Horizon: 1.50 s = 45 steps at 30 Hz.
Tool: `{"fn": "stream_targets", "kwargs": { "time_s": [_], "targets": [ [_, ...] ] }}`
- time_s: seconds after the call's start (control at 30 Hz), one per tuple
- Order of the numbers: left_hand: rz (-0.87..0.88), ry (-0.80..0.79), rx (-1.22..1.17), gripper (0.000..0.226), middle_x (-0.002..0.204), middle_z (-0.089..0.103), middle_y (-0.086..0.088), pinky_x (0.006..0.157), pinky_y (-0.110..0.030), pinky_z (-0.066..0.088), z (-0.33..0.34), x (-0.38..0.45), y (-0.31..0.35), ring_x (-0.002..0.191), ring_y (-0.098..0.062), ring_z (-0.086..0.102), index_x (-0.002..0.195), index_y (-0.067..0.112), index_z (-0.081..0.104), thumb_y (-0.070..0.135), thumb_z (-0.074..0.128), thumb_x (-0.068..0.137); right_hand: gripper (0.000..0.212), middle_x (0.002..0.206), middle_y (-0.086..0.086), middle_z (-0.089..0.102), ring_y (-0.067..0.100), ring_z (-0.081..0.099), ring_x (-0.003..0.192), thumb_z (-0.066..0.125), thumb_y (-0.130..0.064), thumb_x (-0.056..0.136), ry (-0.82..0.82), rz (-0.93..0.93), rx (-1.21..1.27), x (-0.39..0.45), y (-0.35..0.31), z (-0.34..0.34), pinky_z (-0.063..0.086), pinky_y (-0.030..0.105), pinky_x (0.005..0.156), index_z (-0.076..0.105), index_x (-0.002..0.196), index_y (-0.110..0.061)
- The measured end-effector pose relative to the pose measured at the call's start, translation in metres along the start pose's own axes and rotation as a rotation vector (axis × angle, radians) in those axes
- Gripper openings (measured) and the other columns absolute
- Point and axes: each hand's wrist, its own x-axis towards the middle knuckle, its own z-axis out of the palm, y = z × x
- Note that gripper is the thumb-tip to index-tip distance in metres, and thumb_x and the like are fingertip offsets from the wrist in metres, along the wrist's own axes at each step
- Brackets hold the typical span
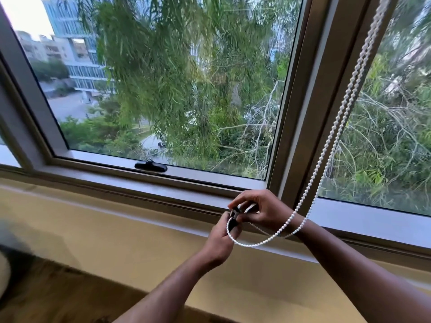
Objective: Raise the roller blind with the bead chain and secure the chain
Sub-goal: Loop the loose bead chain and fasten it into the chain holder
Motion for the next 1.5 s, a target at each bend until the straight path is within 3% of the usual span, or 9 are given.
{"fn": "stream_targets", "kwargs": {
  "time_s": [0.1,0.3,0.6,0.8,0.97,1.07,1.17,1.3,1.5],
  "targets": [
    [0.02,0.015,0.023,0.024,0.089,0.065,0.021,0.083,-0.033,0.046,0.0,-0.001,0.002,0.085,-0.003,0.055,0.112,0.028,0.059,0.039,0.057,0.091,0.031,0.1,0.004,0.079,0.014,0.076,0.092,0.085,-0.001,0.079,0.006,-0.002,-0.033,-0.001,-0.002,-0.001,0.062,0.026,0.079,0.078,0.107,-0.013],
    [0.058,0.031,0.06,0.029,0.102,0.07,0.006,0.088,-0.049,0.051,-0.001,-0.002,0.002,0.095,-0.012,0.062,0.11,0.027,0.064,0.046,0.061,0.088,0.033,0.096,0.004,0.08,0.015,0.078,0.086,0.079,0.013,0.076,-0.004,-0.042,-0.105,-0.003,-0.007,-0.006,0.065,0.038,0.078,0.08,0.1,-0.009],
    [0.037,-0.116,-0.007,0.017,0.087,0.067,0.028,0.078,-0.013,0.045,-0.008,-0.001,0.006,0.082,0.01,0.058,0.115,0.021,0.06,0.015,0.056,0.1,0.033,0.095,0.003,0.081,0.014,0.078,0.085,0.08,0.013,0.075,0.007,-0.109,-0.151,-0.003,-0.013,-0.007,0.065,0.037,0.075,0.082,0.098,-0.011],
    [0.043,-0.135,0.043,0.011,0.088,0.063,0.017,0.078,-0.027,0.044,-0.008,-0.004,0.003,0.081,-0.003,0.054,0.108,0.022,0.061,0.018,0.057,0.098,0.026,0.089,0.001,0.082,0.007,0.077,0.079,0.09,-0.005,0.072,-0.039,-0.094,-0.245,-0.002,-0.007,-0.009,0.059,0.017,0.074,0.084,0.096,-0.013],
    [0.127,0.019,0.264,0.009,0.081,0.062,0.006,0.072,-0.039,0.046,-0.014,0.008,0.019,0.075,-0.01,0.052,0.09,0.018,0.06,0.021,0.062,0.098,0.021,0.085,0.006,0.082,0.009,0.075,0.076,0.089,-0.007,0.074,0.031,-0.049,-0.293,-0.009,0.008,-0.001,0.056,0.022,0.07,0.083,0.094,-0.008],
    [0.176,-0.008,0.271,0.019,0.074,0.058,0.012,0.065,-0.023,0.043,-0.019,0.019,0.041,0.067,0.001,0.049,0.083,0.025,0.053,0.02,0.06,0.1,0.028,0.089,-0.003,0.082,-0.001,0.074,0.08,0.084,-0.001,0.074,0.157,-0.034,-0.163,-0.011,0.01,-0.005,0.057,0.017,0.075,0.081,0.099,-0.015],
    [0.158,-0.038,0.158,0.019,0.07,0.061,0.023,0.064,-0.012,0.04,-0.017,0.023,0.051,0.065,0.008,0.048,0.085,0.022,0.053,0.013,0.057,0.101,0.028,0.089,-0.006,0.081,0.007,0.077,0.084,0.087,-0.007,0.073,0.207,-0.019,-0.091,-0.002,0.008,-0.019,0.063,0.033,0.083,0.079,0.096,-0.021],
    [0.162,-0.031,0.116,0.012,0.08,0.059,0.005,0.071,-0.028,0.043,-0.013,0.02,0.047,0.074,-0.007,0.048,0.094,0.003,0.054,0.011,0.056,0.102,0.03,0.091,0.007,0.08,0.031,0.077,0.087,0.093,-0.019,0.068,0.228,0.038,0.057,0.003,0.011,-0.028,0.061,0.056,0.085,0.076,0.092,-0.016],
    [0.163,-0.01,0.162,0.026,0.08,0.058,0.002,0.067,-0.034,0.042,-0.007,0.015,0.042,0.072,-0.009,0.046,0.099,0.004,0.056,0.03,0.06,0.1,0.029,0.082,0.003,0.077,0.019,0.075,0.078,0.091,-0.028,0.066,0.224,0.002,0.03,0.0,0.01,-0.026,0.064,0.05,0.078,0.071,0.083,-0.016]
  ]
}}
